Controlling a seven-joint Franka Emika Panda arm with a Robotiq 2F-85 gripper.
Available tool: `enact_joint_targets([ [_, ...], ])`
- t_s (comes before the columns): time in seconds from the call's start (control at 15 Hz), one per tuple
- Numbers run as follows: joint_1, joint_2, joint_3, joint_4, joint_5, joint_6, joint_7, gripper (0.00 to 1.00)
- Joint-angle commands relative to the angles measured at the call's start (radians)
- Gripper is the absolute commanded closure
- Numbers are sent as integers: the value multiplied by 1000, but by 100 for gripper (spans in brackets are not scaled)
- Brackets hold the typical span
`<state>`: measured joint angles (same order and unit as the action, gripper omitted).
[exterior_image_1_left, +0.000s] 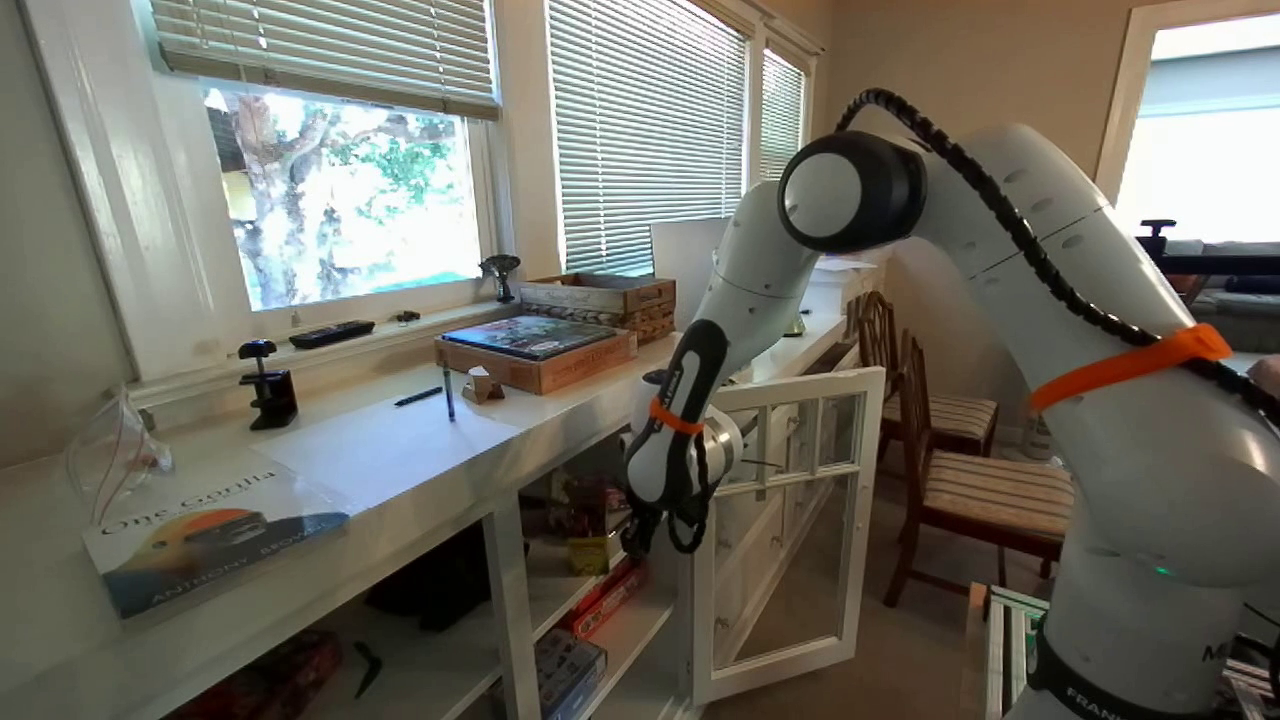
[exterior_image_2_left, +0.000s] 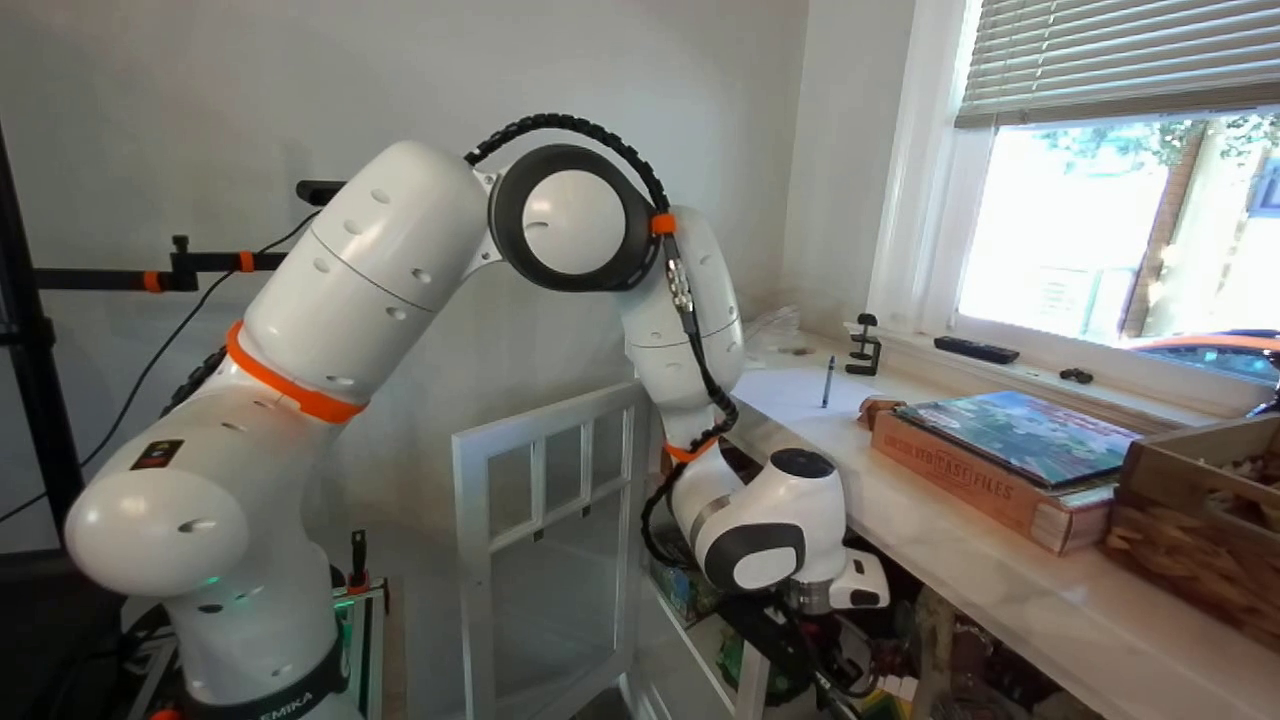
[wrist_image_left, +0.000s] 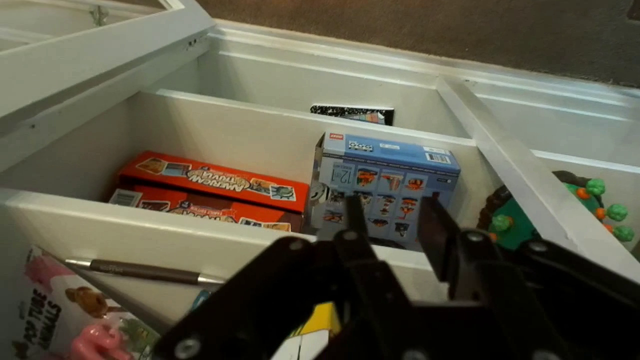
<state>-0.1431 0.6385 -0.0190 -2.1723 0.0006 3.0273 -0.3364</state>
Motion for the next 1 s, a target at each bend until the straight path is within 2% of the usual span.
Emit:
enact_joint_targets([
  [0.0,20,37,-29,-2,-86,110,29,95],
  [0.07,17,45,-28,0,-100,134,26,100],
  [0.47,61,139,-96,30,-183,315,13,100],
  [0.93,65,242,-101,92,-243,447,-16,100],
])
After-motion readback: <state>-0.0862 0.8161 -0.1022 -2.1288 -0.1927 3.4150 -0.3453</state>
